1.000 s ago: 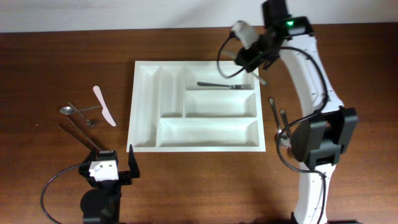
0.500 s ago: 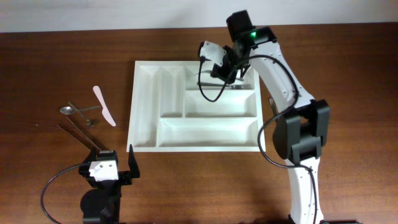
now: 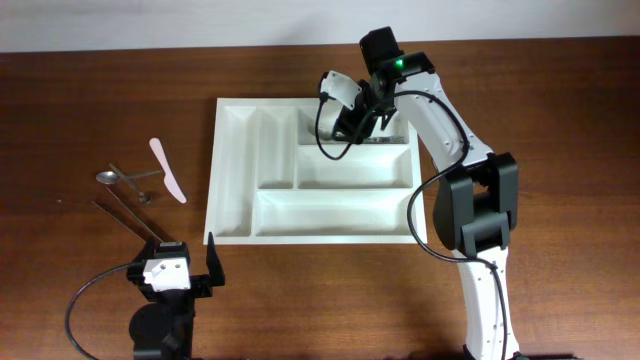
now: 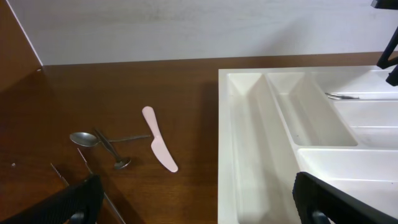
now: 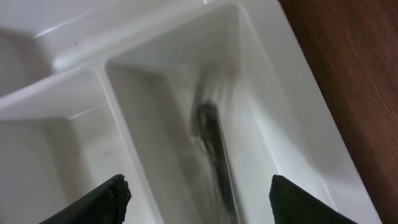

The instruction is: Pack container

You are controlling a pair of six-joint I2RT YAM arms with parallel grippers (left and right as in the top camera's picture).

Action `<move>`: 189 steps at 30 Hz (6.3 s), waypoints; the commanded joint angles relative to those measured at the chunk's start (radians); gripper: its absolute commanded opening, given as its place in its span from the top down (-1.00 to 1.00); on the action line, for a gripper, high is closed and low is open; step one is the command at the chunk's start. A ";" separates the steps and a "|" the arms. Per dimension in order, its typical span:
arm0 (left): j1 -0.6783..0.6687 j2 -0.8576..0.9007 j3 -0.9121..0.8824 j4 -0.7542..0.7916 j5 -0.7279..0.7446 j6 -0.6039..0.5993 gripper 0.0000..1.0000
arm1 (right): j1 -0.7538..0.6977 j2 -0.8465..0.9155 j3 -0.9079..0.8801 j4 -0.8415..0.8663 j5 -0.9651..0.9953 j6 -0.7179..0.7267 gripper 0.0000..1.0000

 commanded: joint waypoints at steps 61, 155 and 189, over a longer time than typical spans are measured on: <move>0.004 -0.008 -0.005 0.003 0.013 0.016 -0.99 | -0.491 -0.789 -0.615 -0.192 0.289 0.874 -0.83; 0.004 -0.008 -0.005 0.003 0.013 0.016 -0.98 | -0.517 -0.715 -1.271 0.327 0.278 0.846 -0.76; 0.004 -0.008 -0.005 0.003 0.014 0.016 -0.99 | -0.495 -0.539 -1.252 0.365 0.457 0.813 -0.54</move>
